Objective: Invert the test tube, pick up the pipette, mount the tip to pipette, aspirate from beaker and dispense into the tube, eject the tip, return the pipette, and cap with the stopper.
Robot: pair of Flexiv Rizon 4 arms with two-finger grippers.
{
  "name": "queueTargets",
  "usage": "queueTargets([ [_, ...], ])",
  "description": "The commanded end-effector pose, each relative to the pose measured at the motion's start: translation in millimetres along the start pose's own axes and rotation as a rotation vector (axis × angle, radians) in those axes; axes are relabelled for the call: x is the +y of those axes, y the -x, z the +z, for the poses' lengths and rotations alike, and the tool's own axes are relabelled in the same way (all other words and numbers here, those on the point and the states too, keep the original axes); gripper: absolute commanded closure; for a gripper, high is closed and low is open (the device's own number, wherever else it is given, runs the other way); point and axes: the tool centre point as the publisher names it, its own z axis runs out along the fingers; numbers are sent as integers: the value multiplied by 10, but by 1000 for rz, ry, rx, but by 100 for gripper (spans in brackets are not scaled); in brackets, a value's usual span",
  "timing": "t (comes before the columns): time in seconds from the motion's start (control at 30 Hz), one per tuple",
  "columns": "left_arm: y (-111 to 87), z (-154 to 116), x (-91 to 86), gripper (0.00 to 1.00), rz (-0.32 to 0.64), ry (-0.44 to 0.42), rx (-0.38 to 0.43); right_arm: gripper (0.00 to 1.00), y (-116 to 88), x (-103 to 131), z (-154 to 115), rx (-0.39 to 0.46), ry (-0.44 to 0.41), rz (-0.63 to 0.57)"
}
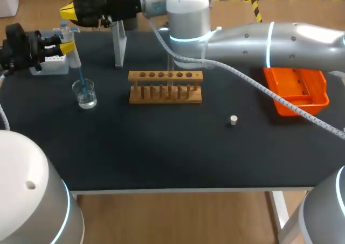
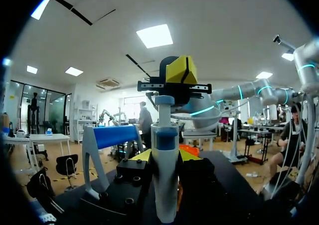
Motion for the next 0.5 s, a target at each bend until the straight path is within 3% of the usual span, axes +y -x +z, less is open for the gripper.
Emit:
queueTargets([
  [0.03,14,-14,5,100,1,-2,6,100,49,-26,48,-15,0,0],
  [0.5,14,-14,5,100,1,-2,6,100,176,-158,127,-69,-6,20],
])
